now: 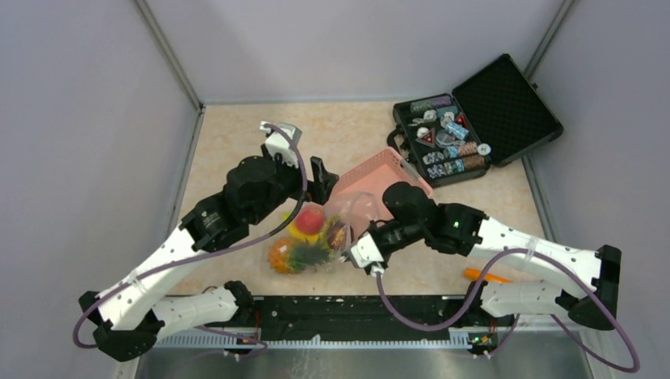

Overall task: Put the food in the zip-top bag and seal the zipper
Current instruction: Adjust the zipper food storage bag at the center of the board.

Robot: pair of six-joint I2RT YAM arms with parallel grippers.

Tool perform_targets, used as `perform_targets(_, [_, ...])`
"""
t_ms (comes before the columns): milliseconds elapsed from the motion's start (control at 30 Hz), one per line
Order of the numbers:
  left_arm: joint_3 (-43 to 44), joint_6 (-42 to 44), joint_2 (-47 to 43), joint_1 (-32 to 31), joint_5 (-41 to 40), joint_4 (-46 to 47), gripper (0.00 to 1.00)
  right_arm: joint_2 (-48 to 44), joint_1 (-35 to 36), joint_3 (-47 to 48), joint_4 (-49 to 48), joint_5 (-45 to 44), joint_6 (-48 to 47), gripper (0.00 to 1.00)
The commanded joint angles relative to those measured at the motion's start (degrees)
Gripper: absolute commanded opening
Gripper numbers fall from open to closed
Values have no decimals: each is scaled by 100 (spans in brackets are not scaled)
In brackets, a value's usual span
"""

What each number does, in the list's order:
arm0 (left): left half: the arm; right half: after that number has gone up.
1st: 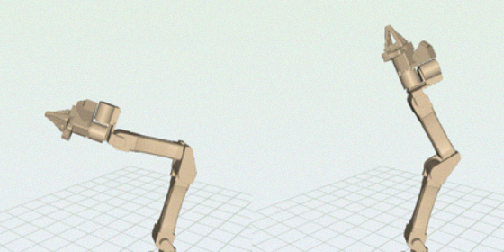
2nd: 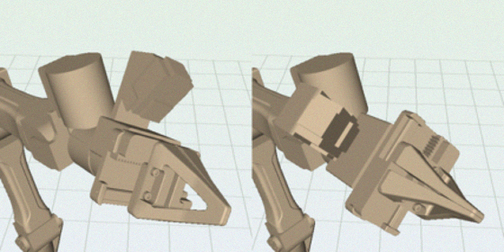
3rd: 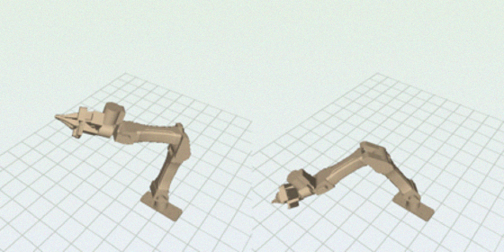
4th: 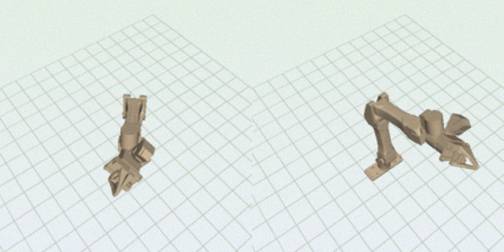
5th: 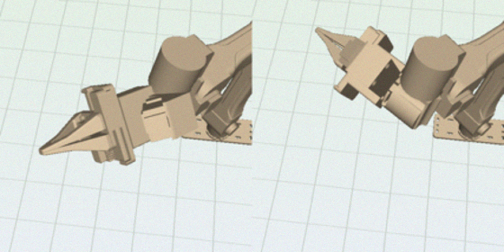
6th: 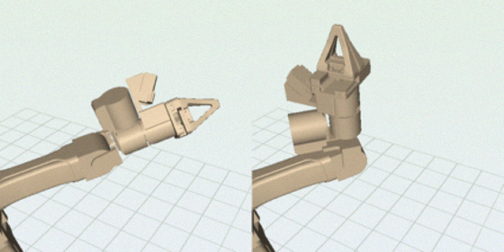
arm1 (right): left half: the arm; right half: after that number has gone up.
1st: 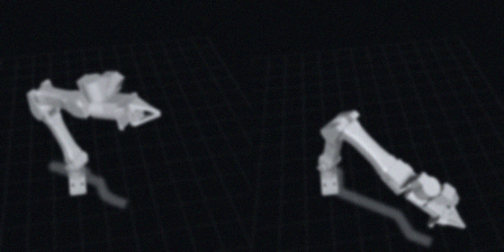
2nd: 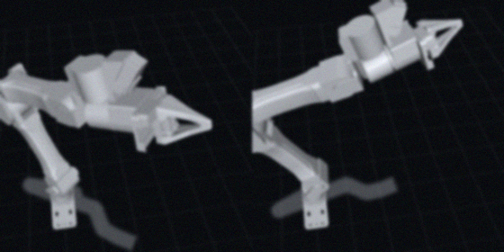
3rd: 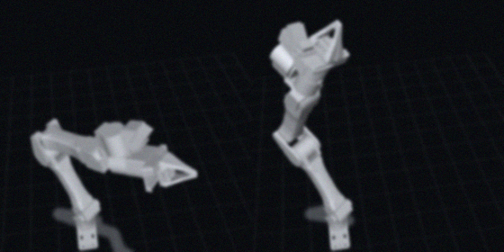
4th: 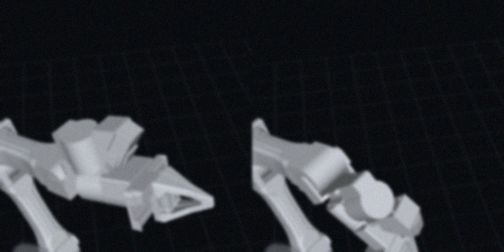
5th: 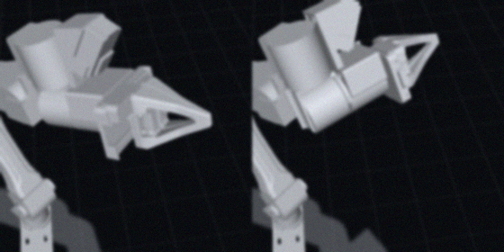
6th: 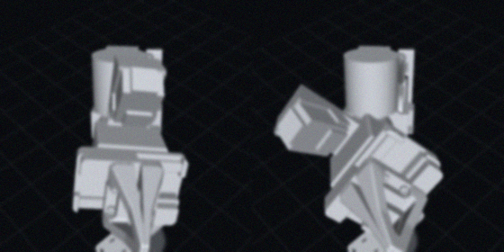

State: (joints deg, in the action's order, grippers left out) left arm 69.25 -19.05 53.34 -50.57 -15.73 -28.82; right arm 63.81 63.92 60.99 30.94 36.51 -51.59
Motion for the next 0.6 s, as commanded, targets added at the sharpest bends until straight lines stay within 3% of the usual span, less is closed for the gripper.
perform_targets(0, [-54,-503,302,278,627,238,99,-305,188,-145,-169,281,-543,0])
perform_targets(200, [104,-525,840,452,1400,505,99,-763,267,-479,-542,356,-597,0])
perform_targets(467, [561,-163,1981,456,3237,276,99,-723,312,-510,-457,186,-663,0])
perform_targets(567, [671,-43,2183,439,3244,21,94,-685,332,-469,-402,108,-693,0])
